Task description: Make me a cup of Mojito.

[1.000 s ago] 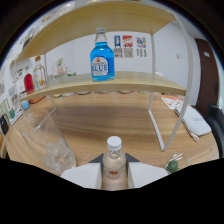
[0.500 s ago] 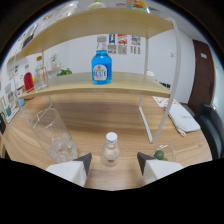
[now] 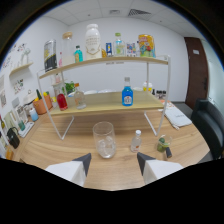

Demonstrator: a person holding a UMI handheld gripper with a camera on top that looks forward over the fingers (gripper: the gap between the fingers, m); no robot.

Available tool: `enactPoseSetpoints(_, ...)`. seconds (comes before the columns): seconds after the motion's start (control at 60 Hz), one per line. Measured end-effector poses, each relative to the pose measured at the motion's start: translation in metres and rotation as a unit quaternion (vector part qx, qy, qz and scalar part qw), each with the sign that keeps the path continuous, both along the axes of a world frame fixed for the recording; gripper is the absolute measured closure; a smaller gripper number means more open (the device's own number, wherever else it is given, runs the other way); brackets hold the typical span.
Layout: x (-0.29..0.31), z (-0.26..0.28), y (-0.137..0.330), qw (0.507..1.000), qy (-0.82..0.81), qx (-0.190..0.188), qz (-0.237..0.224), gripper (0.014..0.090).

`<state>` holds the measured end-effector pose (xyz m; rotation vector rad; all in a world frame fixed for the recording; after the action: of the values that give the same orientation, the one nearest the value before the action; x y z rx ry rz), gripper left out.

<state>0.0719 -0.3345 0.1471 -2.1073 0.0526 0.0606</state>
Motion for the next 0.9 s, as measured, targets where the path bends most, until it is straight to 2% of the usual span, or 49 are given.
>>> enactPoseSetpoints(0.167, -0.027, 0.023, -0.005, 1.000, 0.000, 0.010, -0.001, 0.0197)
enactPoseSetpoints(0.4, -0.089, 0.101, 0.023, 0.998, 0.020, 0.067, 0.001, 0.0194)
enactPoseSetpoints(0.733, -0.193, 0.238, 0.117, 0.982, 0.016, 0.185, 0.025, 0.0189)
enactPoseSetpoints(0.9, -0.226, 0.269, 0.175, 0.977, 0.000, 0.211, 0.026, 0.0186)
